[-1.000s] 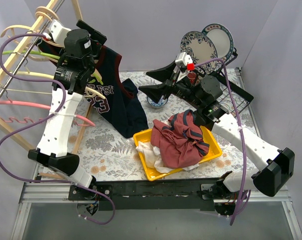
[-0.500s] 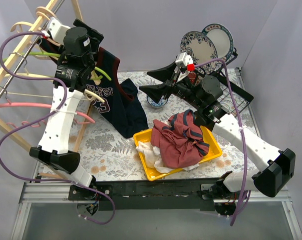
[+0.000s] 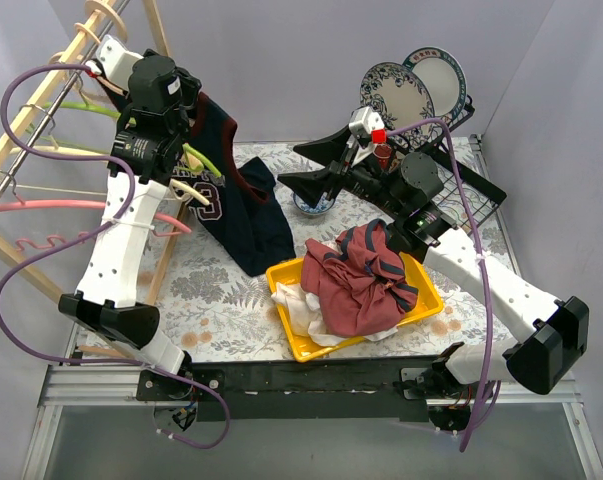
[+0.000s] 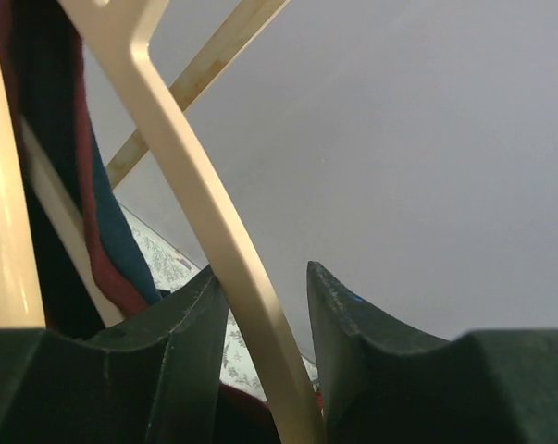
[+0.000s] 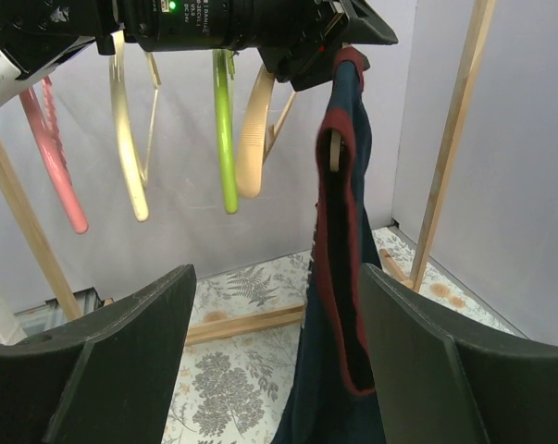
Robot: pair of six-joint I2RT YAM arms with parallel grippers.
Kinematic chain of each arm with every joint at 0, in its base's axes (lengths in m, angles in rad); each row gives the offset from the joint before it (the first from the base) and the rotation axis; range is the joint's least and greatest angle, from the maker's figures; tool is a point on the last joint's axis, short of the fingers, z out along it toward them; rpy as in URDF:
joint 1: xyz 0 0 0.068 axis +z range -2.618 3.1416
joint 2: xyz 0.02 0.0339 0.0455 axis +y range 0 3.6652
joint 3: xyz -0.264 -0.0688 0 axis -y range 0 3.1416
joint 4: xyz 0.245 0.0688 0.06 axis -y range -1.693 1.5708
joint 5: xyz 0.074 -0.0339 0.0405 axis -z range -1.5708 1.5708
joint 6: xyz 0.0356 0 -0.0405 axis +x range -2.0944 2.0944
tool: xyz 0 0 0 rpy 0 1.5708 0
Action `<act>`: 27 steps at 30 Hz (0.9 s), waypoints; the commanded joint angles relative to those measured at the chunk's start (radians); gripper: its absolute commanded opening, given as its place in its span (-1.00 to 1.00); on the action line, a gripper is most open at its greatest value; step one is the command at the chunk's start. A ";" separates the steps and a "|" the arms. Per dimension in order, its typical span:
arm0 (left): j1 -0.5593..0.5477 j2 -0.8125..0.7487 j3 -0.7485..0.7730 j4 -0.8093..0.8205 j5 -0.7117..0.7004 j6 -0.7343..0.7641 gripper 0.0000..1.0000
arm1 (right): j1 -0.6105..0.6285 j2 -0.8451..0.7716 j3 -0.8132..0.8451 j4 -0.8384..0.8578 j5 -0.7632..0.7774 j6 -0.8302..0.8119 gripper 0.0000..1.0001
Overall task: Remove the tank top from the hanger
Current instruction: Pick up the hanger from the clothesline.
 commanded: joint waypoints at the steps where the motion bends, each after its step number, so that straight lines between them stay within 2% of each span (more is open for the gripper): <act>1: 0.005 -0.068 -0.008 0.048 -0.019 0.036 -0.30 | 0.001 -0.020 0.012 0.030 0.015 -0.009 0.58; 9: 0.005 -0.074 0.010 0.074 0.024 0.044 -0.49 | 0.001 -0.014 0.007 0.034 0.014 0.008 0.58; 13: 0.005 -0.075 0.036 0.074 0.050 0.044 -0.72 | 0.001 -0.009 0.026 0.017 0.014 -0.003 0.58; 21: 0.003 -0.083 0.076 0.065 0.099 0.034 -1.00 | 0.001 -0.009 0.042 0.007 0.024 -0.014 0.58; 27: 0.003 -0.108 0.076 0.048 0.231 0.001 -1.00 | 0.001 -0.022 0.078 -0.030 0.031 -0.032 0.58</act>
